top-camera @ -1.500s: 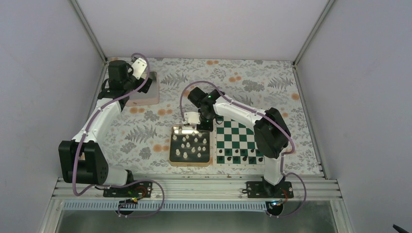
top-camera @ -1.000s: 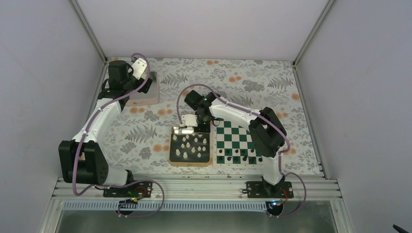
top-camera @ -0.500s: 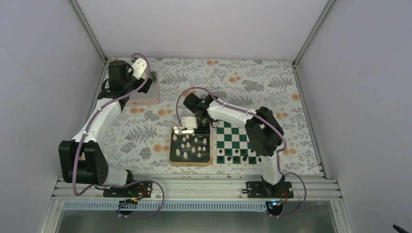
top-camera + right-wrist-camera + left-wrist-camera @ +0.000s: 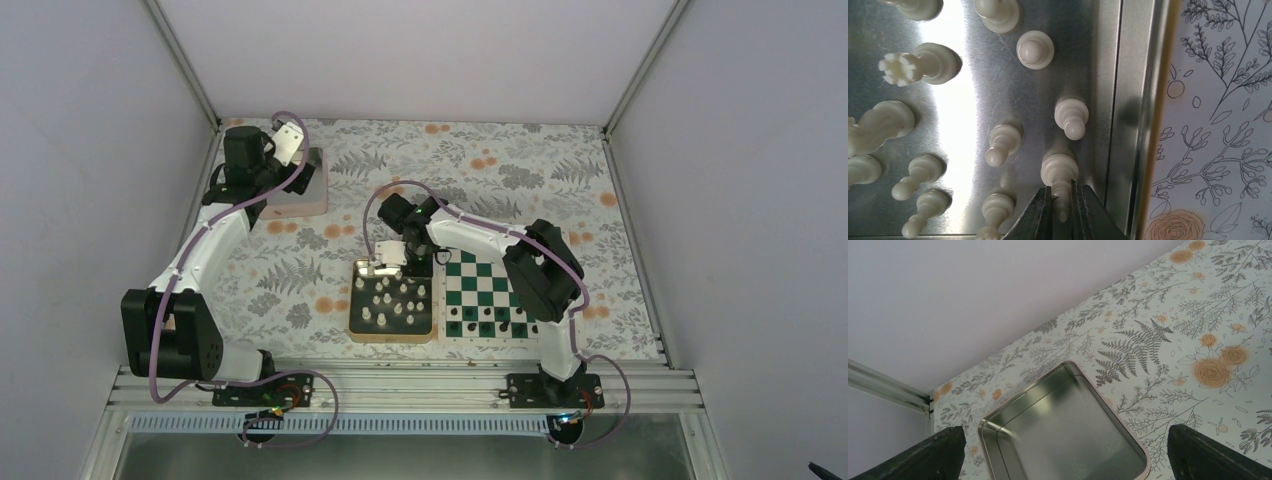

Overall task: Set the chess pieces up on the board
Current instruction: Pick up the chess piece from the storage box, then place the chess piece on the chessboard.

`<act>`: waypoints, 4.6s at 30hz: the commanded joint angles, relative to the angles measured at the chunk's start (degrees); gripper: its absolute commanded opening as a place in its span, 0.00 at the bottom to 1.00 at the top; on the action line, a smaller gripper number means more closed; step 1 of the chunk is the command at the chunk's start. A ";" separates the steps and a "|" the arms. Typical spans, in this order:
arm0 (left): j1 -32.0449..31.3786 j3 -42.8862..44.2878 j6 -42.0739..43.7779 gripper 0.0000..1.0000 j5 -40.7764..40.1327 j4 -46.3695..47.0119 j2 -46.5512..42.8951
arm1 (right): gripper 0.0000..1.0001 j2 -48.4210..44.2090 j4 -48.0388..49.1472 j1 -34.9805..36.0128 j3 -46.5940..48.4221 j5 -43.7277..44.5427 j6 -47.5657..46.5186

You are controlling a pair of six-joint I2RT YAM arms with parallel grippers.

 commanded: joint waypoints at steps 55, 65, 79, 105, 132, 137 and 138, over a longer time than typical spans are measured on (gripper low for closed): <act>-0.14 0.21 0.89 1.00 0.91 0.86 -0.64 | 0.04 -0.80 -1.31 -39.39 4.63 -7.19 -6.61; -0.17 0.25 0.97 1.00 0.99 0.82 -0.47 | 0.04 0.29 -1.43 -37.98 3.91 -6.30 -6.00; -0.08 -0.21 1.26 1.00 1.15 0.81 -0.66 | 0.05 3.21 -3.55 -33.36 6.47 -3.62 -4.39; -0.08 -0.74 1.68 1.00 1.32 0.88 -0.81 | 0.16 4.43 -1.28 -33.46 5.78 -2.97 -3.39; -0.07 -0.51 2.07 1.00 2.31 0.24 -0.94 | 0.41 -3.68 -11.73 -20.84 14.96 -1.63 -2.11; 0.02 -0.94 2.23 1.00 2.12 0.28 -1.72 | 0.41 -3.91 -12.06 -9.71 14.59 -3.57 -1.37; -0.02 -0.98 2.23 1.00 2.06 0.37 -1.71 | 0.40 -3.58 -11.71 -7.86 14.55 -4.00 -1.15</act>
